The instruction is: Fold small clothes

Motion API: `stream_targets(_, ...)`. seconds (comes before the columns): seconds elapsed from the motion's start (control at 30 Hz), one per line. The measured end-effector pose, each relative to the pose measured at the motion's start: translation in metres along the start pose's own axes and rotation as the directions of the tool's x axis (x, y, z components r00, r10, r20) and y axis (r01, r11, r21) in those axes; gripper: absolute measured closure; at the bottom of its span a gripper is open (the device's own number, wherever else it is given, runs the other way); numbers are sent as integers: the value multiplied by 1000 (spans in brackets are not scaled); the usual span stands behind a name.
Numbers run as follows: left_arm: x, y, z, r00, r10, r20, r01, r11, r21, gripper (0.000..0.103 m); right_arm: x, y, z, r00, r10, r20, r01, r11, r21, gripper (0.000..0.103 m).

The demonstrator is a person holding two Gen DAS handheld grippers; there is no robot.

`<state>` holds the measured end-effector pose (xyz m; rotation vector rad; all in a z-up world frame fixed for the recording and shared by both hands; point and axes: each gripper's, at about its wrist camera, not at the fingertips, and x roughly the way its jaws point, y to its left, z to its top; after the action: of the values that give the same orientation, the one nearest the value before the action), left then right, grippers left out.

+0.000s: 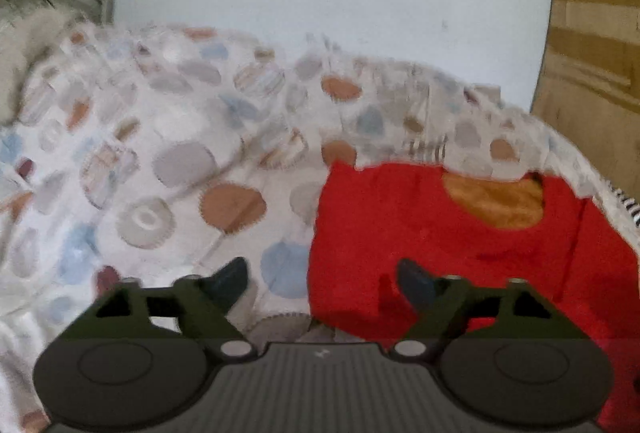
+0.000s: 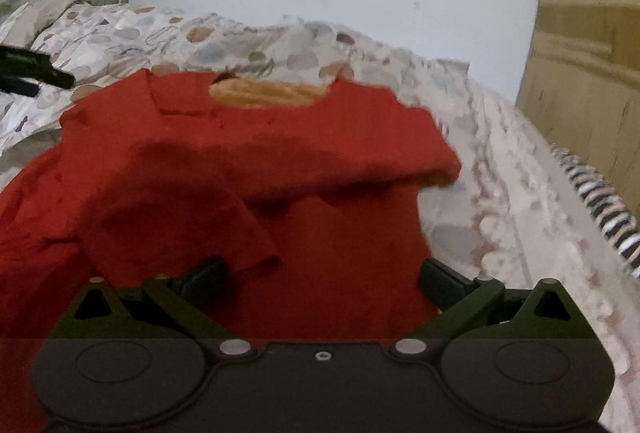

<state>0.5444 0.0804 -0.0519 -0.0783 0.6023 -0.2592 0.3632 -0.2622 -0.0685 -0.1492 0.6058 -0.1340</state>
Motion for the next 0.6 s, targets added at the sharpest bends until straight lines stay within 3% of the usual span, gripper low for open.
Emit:
stream_targets(0.07,20,6,0,997,-32,-68,30,999,-29,37,1,0,-3,1000,4,0,-4,1000,16,0)
stream_targets(0.13,33,13,0,987,-76,-143,60,992,-107,66,2,2,-6,1000,2,1,-2,1000,12,0)
stream_targets(0.17,34,15,1,983,-91,-162,69,988,-137,75,2,3,-7,1000,1,3,-1,1000,12,0)
stream_targets(0.2,32,14,5,983,-74,-170,49,988,-145,87,2,2,-8,1000,2,4,-2,1000,13,0)
stream_targets(0.23,26,8,10,985,-34,-169,13,992,-125,90,2,2,-8,1000,3,4,-3,1000,15,0)
stream_targets(0.37,12,-15,23,987,77,-144,-84,996,-41,93,3,1,-9,1000,8,2,-8,1000,27,0)
stream_targets(0.43,23,-26,17,974,157,-164,-149,987,59,93,3,1,-9,1000,4,1,-4,1000,25,0)
stream_targets(0.5,31,-24,12,967,167,-191,-163,986,38,93,3,2,-8,1000,2,0,-2,1000,20,0)
stream_targets(0.6,25,-17,7,978,105,-182,-110,994,-19,84,1,-2,-7,1000,16,0,-16,999,34,0)
